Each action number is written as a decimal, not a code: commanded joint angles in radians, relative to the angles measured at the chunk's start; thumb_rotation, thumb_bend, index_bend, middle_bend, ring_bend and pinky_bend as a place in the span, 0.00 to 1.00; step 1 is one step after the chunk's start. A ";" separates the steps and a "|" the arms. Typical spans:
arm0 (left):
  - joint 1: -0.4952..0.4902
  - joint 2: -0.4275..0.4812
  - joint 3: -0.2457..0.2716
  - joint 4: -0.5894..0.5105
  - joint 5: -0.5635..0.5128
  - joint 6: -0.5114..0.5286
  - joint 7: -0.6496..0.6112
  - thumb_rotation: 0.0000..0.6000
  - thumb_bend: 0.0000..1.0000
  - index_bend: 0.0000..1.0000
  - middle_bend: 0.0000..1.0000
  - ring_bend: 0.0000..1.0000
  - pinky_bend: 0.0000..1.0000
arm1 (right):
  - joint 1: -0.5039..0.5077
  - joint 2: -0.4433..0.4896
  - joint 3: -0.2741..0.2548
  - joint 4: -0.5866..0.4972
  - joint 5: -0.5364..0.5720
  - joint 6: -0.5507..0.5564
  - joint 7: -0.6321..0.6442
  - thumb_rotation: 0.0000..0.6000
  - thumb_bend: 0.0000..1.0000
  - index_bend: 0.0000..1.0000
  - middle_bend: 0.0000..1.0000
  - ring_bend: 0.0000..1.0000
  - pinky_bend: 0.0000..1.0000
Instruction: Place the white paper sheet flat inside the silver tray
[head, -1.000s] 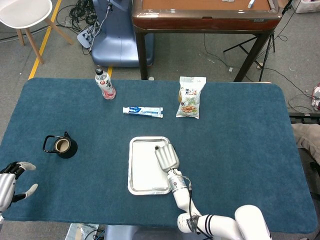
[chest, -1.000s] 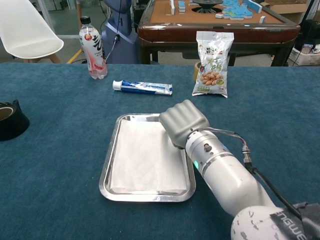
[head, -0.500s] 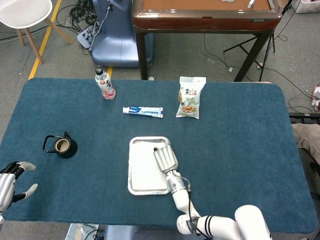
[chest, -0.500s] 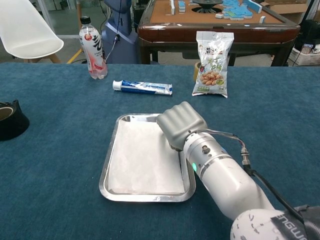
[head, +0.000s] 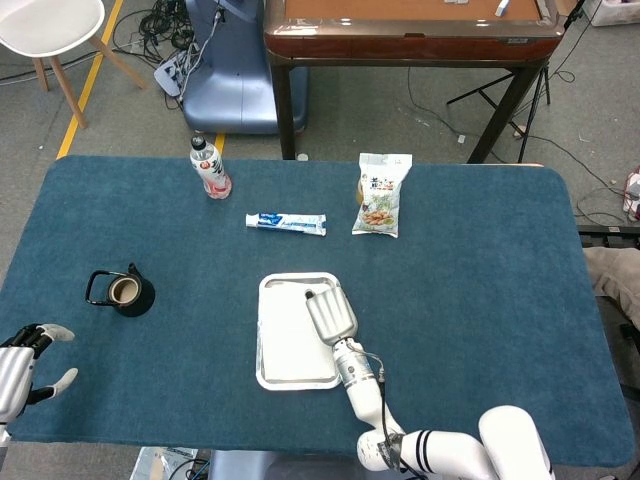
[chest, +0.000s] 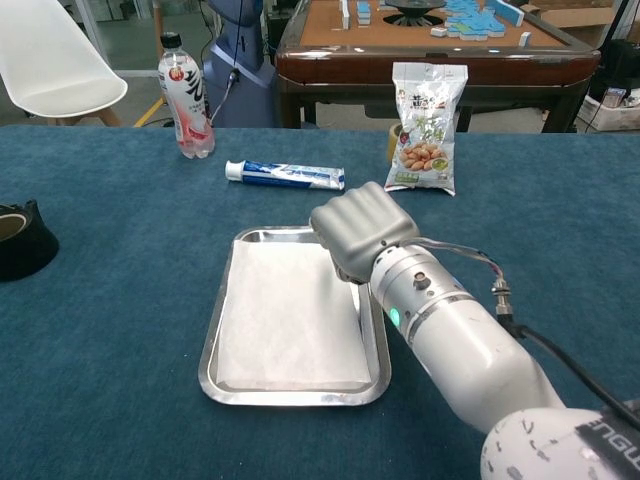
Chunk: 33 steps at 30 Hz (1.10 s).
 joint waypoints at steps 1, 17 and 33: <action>-0.001 -0.001 0.000 0.000 0.000 -0.002 0.001 1.00 0.20 0.40 0.36 0.26 0.44 | -0.005 0.022 -0.001 -0.030 -0.011 0.019 -0.002 1.00 0.97 0.38 1.00 1.00 1.00; -0.004 -0.010 0.006 0.001 0.006 -0.007 0.016 1.00 0.20 0.40 0.36 0.26 0.44 | -0.130 0.278 -0.107 -0.367 -0.195 0.174 0.129 1.00 0.72 0.41 0.83 0.74 1.00; 0.007 -0.026 0.034 -0.020 0.087 0.035 0.074 1.00 0.20 0.40 0.37 0.26 0.44 | -0.339 0.643 -0.291 -0.642 -0.412 0.356 0.206 1.00 0.19 0.45 0.51 0.37 0.52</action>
